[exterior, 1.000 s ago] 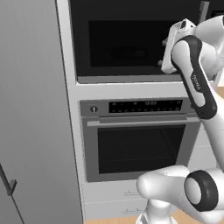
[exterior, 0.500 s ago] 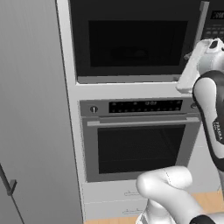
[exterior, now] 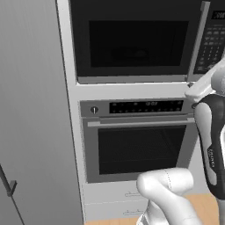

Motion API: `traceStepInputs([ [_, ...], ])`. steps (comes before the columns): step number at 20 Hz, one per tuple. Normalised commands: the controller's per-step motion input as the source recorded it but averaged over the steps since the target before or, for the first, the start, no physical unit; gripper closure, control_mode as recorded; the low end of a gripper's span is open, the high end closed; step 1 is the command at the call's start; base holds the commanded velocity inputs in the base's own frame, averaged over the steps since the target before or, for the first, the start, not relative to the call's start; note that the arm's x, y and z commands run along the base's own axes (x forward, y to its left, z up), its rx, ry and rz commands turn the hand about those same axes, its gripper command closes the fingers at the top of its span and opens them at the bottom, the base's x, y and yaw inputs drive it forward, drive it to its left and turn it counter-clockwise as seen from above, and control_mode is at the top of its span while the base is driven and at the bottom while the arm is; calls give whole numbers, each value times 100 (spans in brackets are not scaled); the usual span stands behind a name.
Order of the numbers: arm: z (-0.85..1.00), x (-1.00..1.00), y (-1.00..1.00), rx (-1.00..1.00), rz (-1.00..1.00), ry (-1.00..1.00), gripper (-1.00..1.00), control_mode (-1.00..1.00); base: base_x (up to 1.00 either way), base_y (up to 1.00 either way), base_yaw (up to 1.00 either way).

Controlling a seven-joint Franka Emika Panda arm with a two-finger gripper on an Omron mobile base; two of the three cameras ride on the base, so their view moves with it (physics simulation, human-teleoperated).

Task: Pick the squash from the sink and place it in the bowl. Then pick the bowl and place it in the microwave. Then close the microwave door and press the start button.

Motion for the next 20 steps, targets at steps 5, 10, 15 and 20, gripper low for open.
traceStepInputs([
  [5, -21, 0, -17, 6, -18, 0, -100, -100, 0, 0, 0],
  [10, -5, -15, -33, 14, -15, -2, -100, -100, 0, 0, 0],
  [15, 0, -20, -25, 13, -10, -7, -100, -100, 0, 0, 0],
  [20, -13, 3, -10, 11, -4, 0, -100, -100, 0, 0, 0],
])
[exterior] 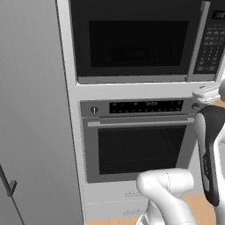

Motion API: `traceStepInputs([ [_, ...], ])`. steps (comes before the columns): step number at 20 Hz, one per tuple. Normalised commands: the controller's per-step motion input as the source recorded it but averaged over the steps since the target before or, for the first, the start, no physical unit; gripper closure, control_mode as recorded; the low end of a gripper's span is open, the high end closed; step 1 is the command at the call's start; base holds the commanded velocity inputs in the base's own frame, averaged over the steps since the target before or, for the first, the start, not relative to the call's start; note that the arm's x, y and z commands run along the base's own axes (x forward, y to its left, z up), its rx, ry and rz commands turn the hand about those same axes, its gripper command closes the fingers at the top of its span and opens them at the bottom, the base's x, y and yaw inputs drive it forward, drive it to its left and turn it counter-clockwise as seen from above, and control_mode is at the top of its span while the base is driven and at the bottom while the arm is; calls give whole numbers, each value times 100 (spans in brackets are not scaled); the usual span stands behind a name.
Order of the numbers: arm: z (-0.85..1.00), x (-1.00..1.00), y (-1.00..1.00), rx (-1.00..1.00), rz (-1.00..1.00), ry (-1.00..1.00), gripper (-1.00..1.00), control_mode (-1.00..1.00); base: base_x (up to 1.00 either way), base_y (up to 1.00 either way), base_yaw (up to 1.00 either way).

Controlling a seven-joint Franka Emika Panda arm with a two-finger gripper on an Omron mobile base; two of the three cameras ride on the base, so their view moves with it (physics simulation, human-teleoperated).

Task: Pick the squash from the sink and place it in the bowl. Then pick the bowl and place it in the microwave. Then close the microwave door and press the start button.

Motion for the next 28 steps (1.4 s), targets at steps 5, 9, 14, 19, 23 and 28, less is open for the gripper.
traceStepInputs([
  [5, -15, 36, -21, 25, 0, 0, -100, -100, 0, 0, 0],
  [9, 0, 57, -32, 23, 9, -1, -100, -100, 0, 0, 0],
  [14, 0, 59, -17, 14, 19, 0, -100, -100, 0, 0, 0],
  [19, 0, 51, -51, 17, 19, -2, -100, -100, 0, 0, 0],
  [23, 0, 40, -22, 9, 11, 0, -100, -100, 0, 0, 0],
  [28, 0, 22, -3, 7, 14, -3, -100, -100, 0, 0, 0],
])
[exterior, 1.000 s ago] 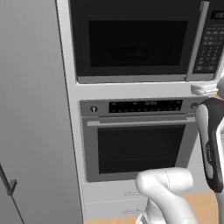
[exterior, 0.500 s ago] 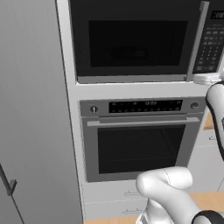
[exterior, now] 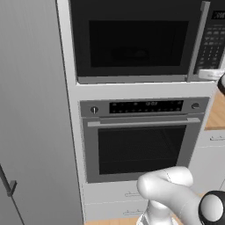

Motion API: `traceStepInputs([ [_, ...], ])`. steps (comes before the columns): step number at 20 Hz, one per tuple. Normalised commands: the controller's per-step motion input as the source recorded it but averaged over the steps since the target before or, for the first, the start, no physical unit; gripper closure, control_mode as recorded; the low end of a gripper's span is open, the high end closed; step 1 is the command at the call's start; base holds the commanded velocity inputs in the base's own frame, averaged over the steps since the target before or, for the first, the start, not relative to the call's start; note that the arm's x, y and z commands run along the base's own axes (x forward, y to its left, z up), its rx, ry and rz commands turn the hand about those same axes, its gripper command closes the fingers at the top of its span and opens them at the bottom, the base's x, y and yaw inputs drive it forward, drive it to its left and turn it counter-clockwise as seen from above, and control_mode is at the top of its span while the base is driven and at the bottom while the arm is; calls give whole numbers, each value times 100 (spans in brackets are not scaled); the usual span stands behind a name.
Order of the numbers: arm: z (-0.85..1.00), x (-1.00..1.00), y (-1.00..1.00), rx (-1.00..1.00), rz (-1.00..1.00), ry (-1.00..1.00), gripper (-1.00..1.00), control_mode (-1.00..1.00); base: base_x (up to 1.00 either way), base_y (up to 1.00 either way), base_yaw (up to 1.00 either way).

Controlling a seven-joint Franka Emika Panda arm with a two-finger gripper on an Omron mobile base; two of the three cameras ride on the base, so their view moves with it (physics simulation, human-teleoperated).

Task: Pick the squash from the sink and place it in the bowl. Then pick the bowl and place it in the microwave. Then close the microwave door and press the start button.

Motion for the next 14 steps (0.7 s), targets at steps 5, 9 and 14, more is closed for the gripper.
traceStepInputs([
  [5, 0, 0, -3, 2, 4, -13, -100, -100, 0, 0, 0],
  [9, 0, 25, 0, 2, 0, -1, -100, -100, 0, 0, 0],
  [14, 0, 19, 0, 2, 1, 0, -100, -100, 0, 0, 0],
])
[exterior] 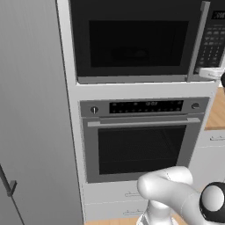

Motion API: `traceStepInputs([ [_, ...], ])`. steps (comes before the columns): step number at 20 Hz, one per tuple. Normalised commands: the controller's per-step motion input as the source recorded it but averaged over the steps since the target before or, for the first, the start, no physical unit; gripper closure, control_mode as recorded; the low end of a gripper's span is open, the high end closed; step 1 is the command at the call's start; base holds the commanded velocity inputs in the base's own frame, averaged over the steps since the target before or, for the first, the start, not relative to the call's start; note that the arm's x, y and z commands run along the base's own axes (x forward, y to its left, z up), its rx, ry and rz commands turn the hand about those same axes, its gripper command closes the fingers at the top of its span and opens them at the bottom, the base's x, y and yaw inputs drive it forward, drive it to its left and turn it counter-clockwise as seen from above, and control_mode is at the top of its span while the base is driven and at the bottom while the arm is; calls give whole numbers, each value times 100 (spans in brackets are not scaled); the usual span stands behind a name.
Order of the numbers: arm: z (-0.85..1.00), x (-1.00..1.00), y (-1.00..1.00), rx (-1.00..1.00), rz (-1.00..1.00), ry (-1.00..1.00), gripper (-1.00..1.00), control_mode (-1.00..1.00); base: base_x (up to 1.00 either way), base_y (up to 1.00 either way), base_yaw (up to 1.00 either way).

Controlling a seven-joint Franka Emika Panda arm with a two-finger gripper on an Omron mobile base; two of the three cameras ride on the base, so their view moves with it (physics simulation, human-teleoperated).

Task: Pick the squash from the sink and place it in the bowl. Then pick the bowl and place it in the microwave. Then close the microwave door and press the start button.

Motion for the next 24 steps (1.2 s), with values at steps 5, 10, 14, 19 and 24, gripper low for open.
traceStepInputs([
  [5, 0, 27, 0, 2, 1, 0, -100, -100, 0, 0, 0],
  [10, -1, 24, 0, 4, 3, 0, -100, -100, 0, 0, 0],
  [14, -6, 18, 0, 3, 3, 0, -100, -100, 0, 0, 0],
  [19, -11, 23, 0, 3, 3, 0, -100, -100, 0, 0, 0],
  [24, -28, 29, 0, 1, 4, 0, -100, -100, 0, 0, 0],
])
